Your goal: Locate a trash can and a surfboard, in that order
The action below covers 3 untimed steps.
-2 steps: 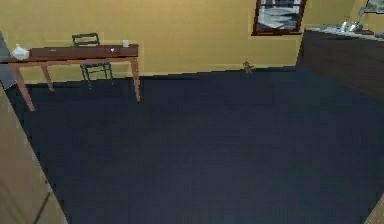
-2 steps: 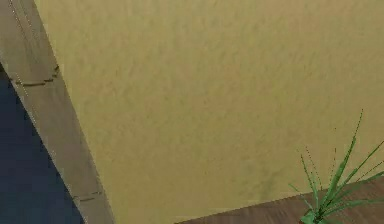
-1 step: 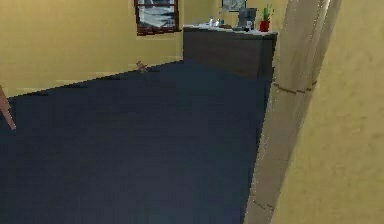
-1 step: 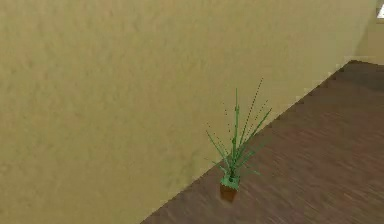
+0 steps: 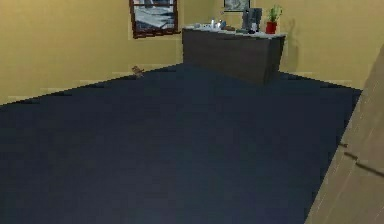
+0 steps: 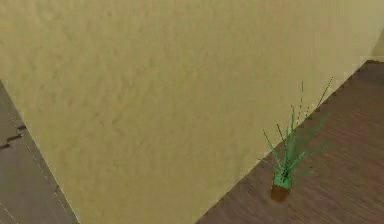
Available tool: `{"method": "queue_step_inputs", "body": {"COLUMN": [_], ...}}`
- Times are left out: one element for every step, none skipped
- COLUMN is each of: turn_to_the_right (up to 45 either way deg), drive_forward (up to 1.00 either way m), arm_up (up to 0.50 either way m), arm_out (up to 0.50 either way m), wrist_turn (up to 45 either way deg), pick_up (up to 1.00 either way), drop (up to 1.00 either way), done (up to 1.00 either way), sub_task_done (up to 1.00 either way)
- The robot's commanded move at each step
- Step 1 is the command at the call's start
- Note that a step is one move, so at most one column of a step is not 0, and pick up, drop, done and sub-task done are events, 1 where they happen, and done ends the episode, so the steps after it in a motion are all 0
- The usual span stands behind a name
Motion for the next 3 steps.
{"method": "queue_step_inputs", "body": {"turn_to_the_right": [-45.0, -33.0, 0.0], "drive_forward": [0.00, 0.00, 0.50], "arm_up": [0.00, 0.00, 0.00], "arm_out": [0.00, 0.00, 0.00], "wrist_turn": [0.0, 0.0, 0.0], "pick_up": [0.00, 0.00, 0.00], "drop": [0.00, 0.00, 0.00], "done": [0.00, 0.00, 0.00], "sub_task_done": [0.00, 0.00, 0.00]}}
